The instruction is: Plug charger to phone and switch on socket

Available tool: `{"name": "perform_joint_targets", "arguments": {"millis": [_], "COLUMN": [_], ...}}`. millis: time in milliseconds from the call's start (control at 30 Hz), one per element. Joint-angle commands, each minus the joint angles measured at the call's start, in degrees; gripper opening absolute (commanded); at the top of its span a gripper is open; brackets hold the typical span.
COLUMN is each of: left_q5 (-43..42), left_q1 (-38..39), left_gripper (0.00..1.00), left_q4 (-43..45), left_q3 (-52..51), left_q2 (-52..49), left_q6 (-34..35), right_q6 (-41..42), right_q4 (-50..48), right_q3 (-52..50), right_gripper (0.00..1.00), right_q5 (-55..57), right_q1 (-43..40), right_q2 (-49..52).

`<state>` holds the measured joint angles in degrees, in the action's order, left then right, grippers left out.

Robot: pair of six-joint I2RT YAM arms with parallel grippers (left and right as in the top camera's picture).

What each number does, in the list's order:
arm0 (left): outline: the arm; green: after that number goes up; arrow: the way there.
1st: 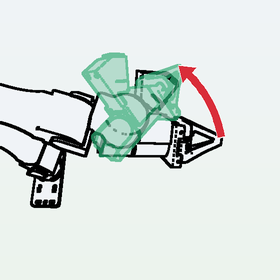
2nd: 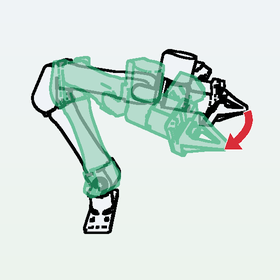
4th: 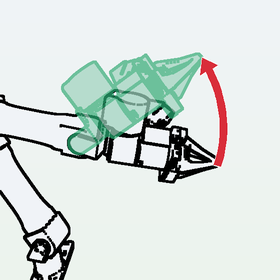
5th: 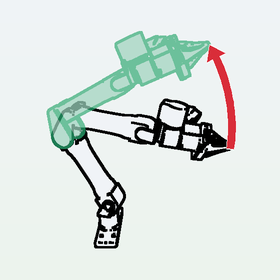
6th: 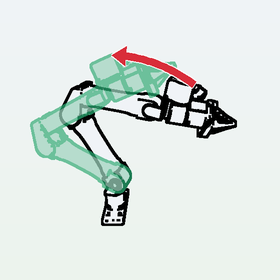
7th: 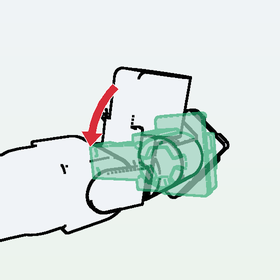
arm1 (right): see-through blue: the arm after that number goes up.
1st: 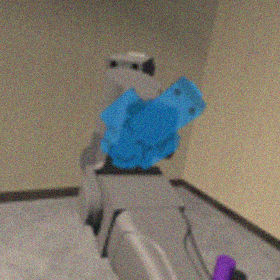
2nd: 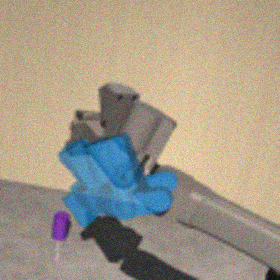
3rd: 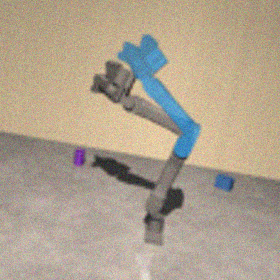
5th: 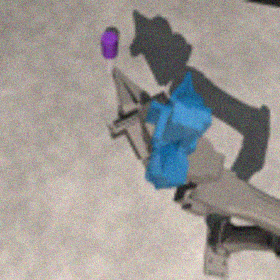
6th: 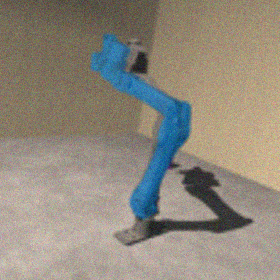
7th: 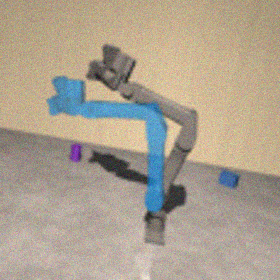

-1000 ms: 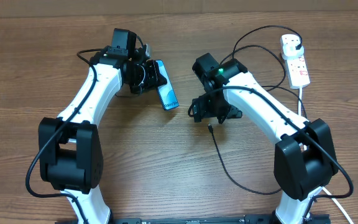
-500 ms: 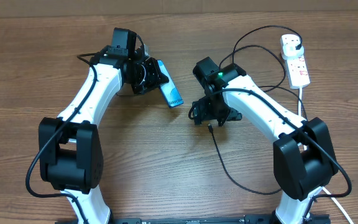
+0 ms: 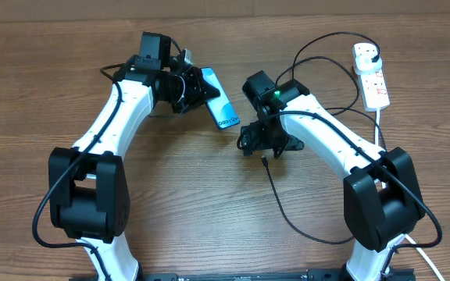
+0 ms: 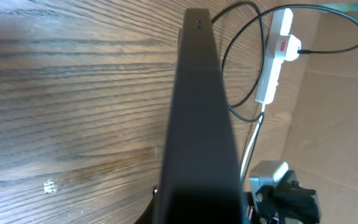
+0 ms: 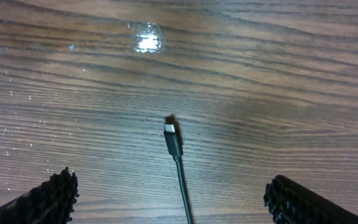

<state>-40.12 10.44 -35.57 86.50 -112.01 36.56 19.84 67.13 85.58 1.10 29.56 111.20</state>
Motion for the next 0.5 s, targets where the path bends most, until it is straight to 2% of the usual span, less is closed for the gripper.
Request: {"name": "perform_joint_targets", "arguments": {"millis": [0, 100, 300, 467], "left_q5": [-3.0, -3.5, -11.5, -19.7], "left_q1": [-1.7, -3.7, -6.3, -6.3], "left_gripper": [0.04, 0.04, 0.04, 0.04], "left_q4": [0.5, 0.3, 0.3, -0.4], "left_q3": [0.2, 0.2, 0.2, 0.2], "left_q2": [0.1, 0.1, 0.0, 0.0], "left_q6": [0.3, 0.3, 0.3, -0.1], "right_q6": [0.1, 0.0, -0.2, -8.8], "right_q4": [0.9, 1.3, 1.7, 1.1], "right_q3": [-0.4, -0.4, -0.4, -0.4], "right_gripper": [0.99, 1.00, 1.00, 1.00], "right_q5": [-1.2, -4.0, -10.9, -30.2], "right_q1": [-0.5, -1.2, -5.1, -13.0], "right_q2": [0.0, 0.0, 0.0, 0.0]}}
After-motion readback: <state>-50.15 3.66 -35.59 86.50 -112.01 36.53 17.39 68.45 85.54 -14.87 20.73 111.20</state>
